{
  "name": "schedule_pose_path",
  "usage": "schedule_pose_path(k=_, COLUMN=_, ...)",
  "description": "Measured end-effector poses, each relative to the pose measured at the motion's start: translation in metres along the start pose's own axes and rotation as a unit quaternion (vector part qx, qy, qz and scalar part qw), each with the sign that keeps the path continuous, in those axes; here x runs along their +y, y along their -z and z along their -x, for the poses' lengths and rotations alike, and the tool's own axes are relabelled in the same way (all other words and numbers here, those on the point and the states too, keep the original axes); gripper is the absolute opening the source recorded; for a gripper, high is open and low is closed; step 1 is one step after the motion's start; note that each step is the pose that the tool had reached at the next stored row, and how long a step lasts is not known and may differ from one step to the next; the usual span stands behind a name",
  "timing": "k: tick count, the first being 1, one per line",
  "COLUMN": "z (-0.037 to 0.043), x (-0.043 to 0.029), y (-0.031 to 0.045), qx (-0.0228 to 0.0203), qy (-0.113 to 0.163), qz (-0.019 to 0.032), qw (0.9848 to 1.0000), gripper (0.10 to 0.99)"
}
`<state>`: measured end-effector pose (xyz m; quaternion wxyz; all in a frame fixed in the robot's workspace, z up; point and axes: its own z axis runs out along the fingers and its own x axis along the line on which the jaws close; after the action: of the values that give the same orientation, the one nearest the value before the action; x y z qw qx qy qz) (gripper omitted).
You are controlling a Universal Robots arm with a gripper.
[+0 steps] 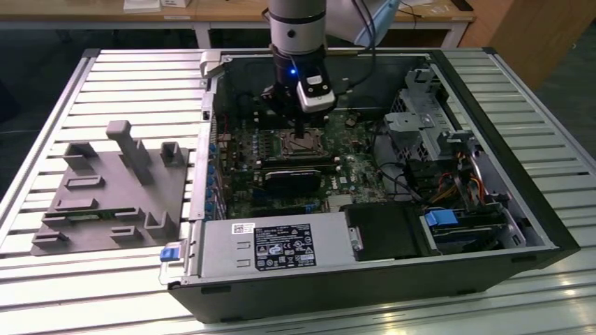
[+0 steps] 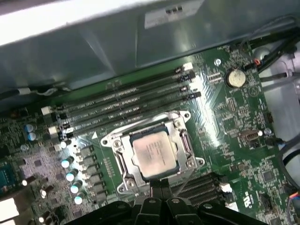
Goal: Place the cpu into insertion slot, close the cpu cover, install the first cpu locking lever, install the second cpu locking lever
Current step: 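Install the second cpu locking lever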
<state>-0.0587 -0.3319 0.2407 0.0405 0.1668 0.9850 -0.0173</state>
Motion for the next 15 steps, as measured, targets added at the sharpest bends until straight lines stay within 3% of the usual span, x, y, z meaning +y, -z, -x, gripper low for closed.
schedule_pose_path(k=6, z=0.0031, x=-0.0091, y=-0.0004, qx=0.0000, qy=0.000, qz=0.0000, qw=1.0000, gripper=0.102)
schedule_pose_path(k=15, z=0.0085, x=-0.0110, y=-0.0010, qx=0.0002, qy=0.000, qz=-0.0001, qw=1.0000, gripper=0.102)
